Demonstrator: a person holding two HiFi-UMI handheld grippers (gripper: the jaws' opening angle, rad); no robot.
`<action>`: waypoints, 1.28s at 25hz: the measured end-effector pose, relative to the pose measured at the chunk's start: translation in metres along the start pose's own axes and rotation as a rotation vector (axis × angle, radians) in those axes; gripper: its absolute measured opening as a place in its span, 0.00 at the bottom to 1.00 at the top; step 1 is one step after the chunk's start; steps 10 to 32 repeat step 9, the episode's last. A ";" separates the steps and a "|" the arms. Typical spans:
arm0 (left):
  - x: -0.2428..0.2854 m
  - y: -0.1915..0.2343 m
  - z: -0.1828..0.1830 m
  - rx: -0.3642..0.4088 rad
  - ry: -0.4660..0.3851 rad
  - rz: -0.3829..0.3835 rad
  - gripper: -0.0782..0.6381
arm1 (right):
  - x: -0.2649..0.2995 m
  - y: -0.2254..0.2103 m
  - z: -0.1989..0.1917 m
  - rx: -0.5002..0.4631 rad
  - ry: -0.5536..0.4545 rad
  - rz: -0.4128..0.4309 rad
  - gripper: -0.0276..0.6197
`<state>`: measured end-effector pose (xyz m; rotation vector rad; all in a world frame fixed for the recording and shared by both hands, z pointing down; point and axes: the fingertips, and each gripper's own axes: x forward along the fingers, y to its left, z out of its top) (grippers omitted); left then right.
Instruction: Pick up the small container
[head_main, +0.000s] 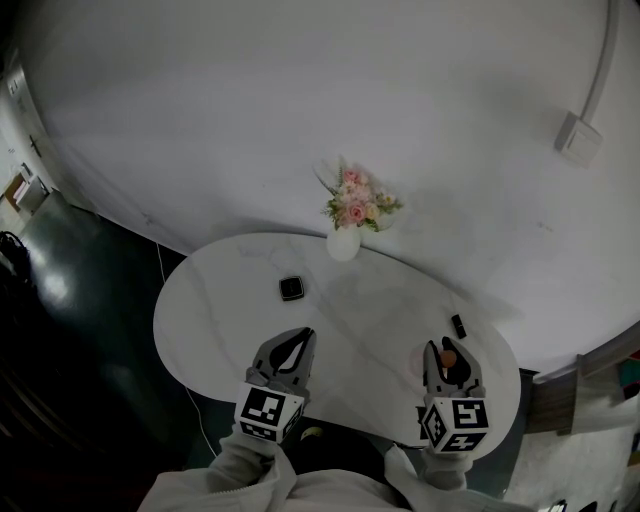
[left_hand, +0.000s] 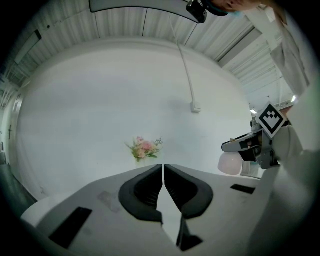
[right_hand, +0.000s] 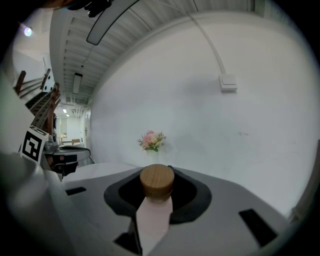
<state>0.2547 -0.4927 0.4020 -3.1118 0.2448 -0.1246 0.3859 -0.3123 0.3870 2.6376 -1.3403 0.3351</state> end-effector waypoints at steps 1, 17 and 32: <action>0.001 0.000 -0.001 -0.001 0.002 -0.003 0.14 | 0.000 -0.001 0.000 0.000 0.002 -0.003 0.29; 0.003 -0.001 -0.003 0.004 0.000 -0.011 0.14 | -0.001 -0.006 -0.001 -0.001 0.002 -0.017 0.29; 0.003 -0.001 -0.003 0.004 0.000 -0.011 0.14 | -0.001 -0.006 -0.001 -0.001 0.002 -0.017 0.29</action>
